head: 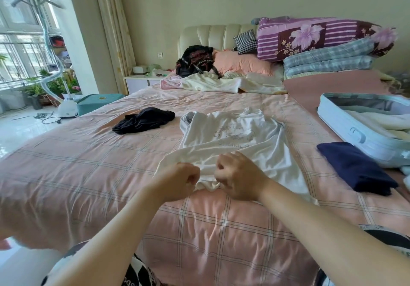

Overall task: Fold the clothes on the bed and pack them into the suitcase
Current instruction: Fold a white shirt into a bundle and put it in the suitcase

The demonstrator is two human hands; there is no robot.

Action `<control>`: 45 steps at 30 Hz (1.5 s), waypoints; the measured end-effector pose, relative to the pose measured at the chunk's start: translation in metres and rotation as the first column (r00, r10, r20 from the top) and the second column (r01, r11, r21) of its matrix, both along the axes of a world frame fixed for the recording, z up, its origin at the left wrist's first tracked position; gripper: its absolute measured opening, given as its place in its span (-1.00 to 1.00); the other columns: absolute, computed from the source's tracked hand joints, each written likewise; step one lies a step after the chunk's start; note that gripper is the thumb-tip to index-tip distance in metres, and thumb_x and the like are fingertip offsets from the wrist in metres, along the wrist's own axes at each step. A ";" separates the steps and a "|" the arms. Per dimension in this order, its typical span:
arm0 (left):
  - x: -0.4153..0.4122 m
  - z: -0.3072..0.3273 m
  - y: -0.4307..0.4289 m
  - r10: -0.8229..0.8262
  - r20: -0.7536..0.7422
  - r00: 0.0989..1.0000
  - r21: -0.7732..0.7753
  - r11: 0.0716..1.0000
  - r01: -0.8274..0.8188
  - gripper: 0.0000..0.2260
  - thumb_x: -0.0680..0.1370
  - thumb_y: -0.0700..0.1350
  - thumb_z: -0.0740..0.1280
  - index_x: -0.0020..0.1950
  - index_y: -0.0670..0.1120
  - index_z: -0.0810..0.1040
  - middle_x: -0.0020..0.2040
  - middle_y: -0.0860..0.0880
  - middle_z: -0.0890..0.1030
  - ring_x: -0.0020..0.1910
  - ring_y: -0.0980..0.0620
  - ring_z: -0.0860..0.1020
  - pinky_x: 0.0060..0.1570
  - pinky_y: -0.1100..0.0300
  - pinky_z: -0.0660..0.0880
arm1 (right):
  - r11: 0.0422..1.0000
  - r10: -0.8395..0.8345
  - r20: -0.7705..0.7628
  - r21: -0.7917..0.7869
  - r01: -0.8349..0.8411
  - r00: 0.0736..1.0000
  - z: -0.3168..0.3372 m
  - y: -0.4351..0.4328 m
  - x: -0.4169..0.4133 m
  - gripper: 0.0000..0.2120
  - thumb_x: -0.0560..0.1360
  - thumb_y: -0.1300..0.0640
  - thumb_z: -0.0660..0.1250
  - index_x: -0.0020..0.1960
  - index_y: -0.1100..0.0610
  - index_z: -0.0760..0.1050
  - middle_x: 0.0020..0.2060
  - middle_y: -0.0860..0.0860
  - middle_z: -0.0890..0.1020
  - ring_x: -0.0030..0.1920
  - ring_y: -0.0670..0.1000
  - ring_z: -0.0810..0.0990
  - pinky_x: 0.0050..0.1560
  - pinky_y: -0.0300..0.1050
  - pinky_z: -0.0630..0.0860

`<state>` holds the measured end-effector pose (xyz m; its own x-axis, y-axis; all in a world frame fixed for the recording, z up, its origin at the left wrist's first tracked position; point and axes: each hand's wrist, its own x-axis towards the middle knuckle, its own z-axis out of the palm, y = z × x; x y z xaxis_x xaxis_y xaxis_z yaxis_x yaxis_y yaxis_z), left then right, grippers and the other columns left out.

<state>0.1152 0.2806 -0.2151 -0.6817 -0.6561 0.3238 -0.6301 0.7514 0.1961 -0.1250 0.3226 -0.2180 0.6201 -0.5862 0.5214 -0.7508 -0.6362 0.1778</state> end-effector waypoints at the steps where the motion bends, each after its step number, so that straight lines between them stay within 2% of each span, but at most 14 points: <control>1: 0.004 -0.003 0.000 0.016 0.082 0.997 0.068 0.997 -0.022 -0.73 0.39 -0.04 0.42 -0.32 0.19 0.34 -0.28 0.17 0.43 -0.26 0.21 0.39 -0.24 0.22 0.38 | 0.999 0.013 -0.029 0.039 -0.011 1.000 -0.001 0.004 0.003 -0.93 0.32 0.14 0.36 -0.29 0.05 0.48 -0.19 0.01 0.41 -0.19 0.02 0.36 -0.13 -0.10 0.27; 5: 0.021 -0.012 -0.004 0.154 0.196 0.968 0.083 0.981 -0.173 -0.84 0.46 -0.11 0.37 -0.05 0.16 0.55 -0.05 0.15 0.47 -0.01 0.12 0.45 -0.01 0.15 0.48 | 0.948 -0.272 -0.185 0.118 0.296 0.944 -0.012 0.003 -0.006 -0.74 0.29 -0.24 0.34 -0.28 -0.08 0.62 -0.18 -0.06 0.45 -0.13 0.00 0.43 -0.06 -0.04 0.31; 8: 0.026 -0.014 -0.009 0.219 0.166 0.961 0.054 0.971 -0.231 -0.79 0.54 -0.26 0.33 -0.01 0.02 0.67 -0.12 0.09 0.55 -0.12 0.06 0.56 -0.10 0.17 0.54 | 0.920 -0.334 -0.147 0.163 0.356 0.931 -0.009 0.002 -0.011 -0.98 0.29 0.06 0.48 -0.28 -0.05 0.66 -0.27 -0.07 0.54 -0.20 0.04 0.53 -0.07 -0.03 0.37; 11: 0.034 0.005 -0.006 0.331 0.109 0.937 -0.066 0.943 -0.325 -0.78 0.53 -0.30 0.32 -0.17 -0.04 0.68 -0.25 0.11 0.53 -0.24 0.07 0.55 -0.17 0.22 0.53 | 0.879 -0.326 0.027 0.378 0.292 0.945 0.006 0.010 -0.013 -0.92 0.33 0.13 0.40 -0.26 -0.03 0.63 -0.37 -0.16 0.56 -0.28 -0.08 0.51 -0.11 -0.15 0.41; 14: 0.046 0.023 0.003 0.456 0.374 0.807 -0.089 0.884 -0.459 -0.77 0.54 -0.26 0.24 -0.06 -0.02 0.66 -0.18 0.05 0.59 -0.20 0.04 0.57 -0.13 0.20 0.55 | 0.749 -0.371 0.097 0.619 0.236 0.923 0.016 0.019 -0.021 -0.91 0.36 0.13 0.40 -0.22 -0.06 0.63 -0.36 -0.19 0.60 -0.29 -0.20 0.57 -0.23 -0.34 0.46; 18: 0.039 0.019 0.019 0.508 0.568 0.648 -0.113 0.828 -0.549 -0.81 0.58 -0.19 0.21 0.04 -0.07 0.61 -0.04 0.01 0.64 -0.05 -0.02 0.61 0.03 0.12 0.48 | 0.731 -0.412 0.087 0.626 0.272 0.907 0.009 0.027 -0.040 -0.89 0.31 -0.08 0.34 -0.23 -0.08 0.57 -0.28 -0.15 0.61 -0.21 -0.16 0.59 -0.11 -0.10 0.60; 20: 0.025 0.021 0.018 0.520 0.428 0.740 -0.182 0.851 -0.493 -0.79 0.58 -0.18 0.18 -0.03 -0.03 0.62 -0.11 0.07 0.61 -0.11 0.03 0.57 0.19 0.12 0.44 | 0.697 -0.451 0.064 0.648 0.306 0.890 0.011 0.031 -0.051 -0.74 0.24 -0.24 0.28 -0.18 -0.11 0.51 -0.20 -0.15 0.60 -0.15 -0.15 0.57 -0.04 -0.07 0.59; 24: -0.023 0.017 0.029 0.125 0.085 0.989 0.025 0.992 -0.127 -0.86 0.50 -0.12 0.28 -0.13 0.07 0.61 -0.07 0.17 0.56 -0.07 0.16 0.50 -0.08 0.21 0.44 | 0.576 -0.429 -0.268 0.655 0.489 0.863 0.018 0.044 -0.074 -0.55 0.24 -0.16 0.49 0.04 -0.14 0.39 0.01 -0.13 0.45 0.03 -0.07 0.47 0.06 -0.07 0.50; 28: -0.055 -0.013 0.022 -0.039 0.347 0.937 -0.028 0.998 0.053 -0.72 0.46 0.04 0.26 0.17 0.17 0.51 0.19 0.15 0.40 0.17 0.11 0.38 0.16 0.16 0.42 | 0.630 -0.481 -0.271 0.554 0.544 0.834 0.013 0.051 -0.091 -0.81 0.43 0.18 0.32 -0.07 -0.09 0.45 0.02 -0.11 0.50 0.02 0.00 0.51 -0.06 -0.12 0.43; 31: -0.066 -0.008 0.015 -0.027 0.175 0.984 0.039 0.999 0.021 -0.68 0.42 -0.39 0.16 -0.12 0.04 0.44 -0.05 0.06 0.48 -0.09 -0.02 0.49 -0.11 0.12 0.48 | 0.696 -0.567 -0.126 0.456 0.555 0.814 0.019 0.051 -0.106 -0.80 0.39 0.34 0.18 -0.29 0.08 0.43 -0.24 -0.04 0.57 -0.19 0.06 0.51 -0.22 -0.10 0.36; 35: -0.073 0.009 0.021 0.069 0.083 0.994 0.210 0.974 -0.085 -0.70 0.38 -0.33 0.21 -0.34 0.08 0.40 -0.29 0.09 0.51 -0.22 -0.03 0.52 -0.17 0.08 0.52 | 0.559 -0.580 -0.175 0.624 0.545 0.795 0.027 0.062 -0.122 -0.72 0.37 0.31 0.25 -0.41 -0.01 0.44 -0.39 -0.12 0.54 -0.30 -0.14 0.48 -0.26 -0.23 0.42; 38: -0.085 0.007 0.040 -0.025 0.294 0.956 0.485 0.865 -0.127 -0.76 0.36 -0.29 0.23 -0.31 0.03 0.57 -0.31 0.15 0.58 -0.23 0.07 0.56 -0.17 0.18 0.54 | 0.406 -0.588 -0.140 0.801 0.440 0.797 0.020 0.073 -0.130 -0.79 0.36 0.20 0.37 -0.29 -0.10 0.63 -0.30 -0.16 0.65 -0.20 -0.17 0.60 -0.12 -0.21 0.55; 42: -0.118 0.007 0.047 -0.023 0.169 0.985 0.257 0.966 -0.021 -0.86 0.49 -0.12 0.27 -0.12 0.10 0.56 -0.17 0.14 0.60 -0.24 0.10 0.54 -0.24 0.23 0.49 | 0.483 -0.632 0.014 0.789 0.380 0.775 0.027 0.086 -0.148 -0.83 0.36 0.08 0.43 -0.08 -0.12 0.56 -0.08 -0.13 0.58 -0.13 -0.09 0.56 -0.14 -0.25 0.48; 45: -0.155 0.001 0.053 -0.135 0.099 0.986 0.286 0.953 0.102 -0.77 0.47 0.09 0.41 0.11 0.17 0.55 0.01 0.20 0.53 -0.06 0.17 0.52 -0.01 0.18 0.53 | 0.414 -0.601 -0.218 0.738 0.533 0.769 0.025 0.097 -0.167 -0.60 0.33 -0.02 0.52 0.06 -0.08 0.40 0.02 -0.09 0.41 -0.06 -0.03 0.47 -0.15 -0.19 0.43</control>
<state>-0.0399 0.3338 -0.2144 -0.7817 -0.6214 0.0535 -0.5709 0.7475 0.3395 -0.2920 0.4197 -0.1925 -0.0197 -0.9719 -0.2348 -0.9791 0.0663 -0.1922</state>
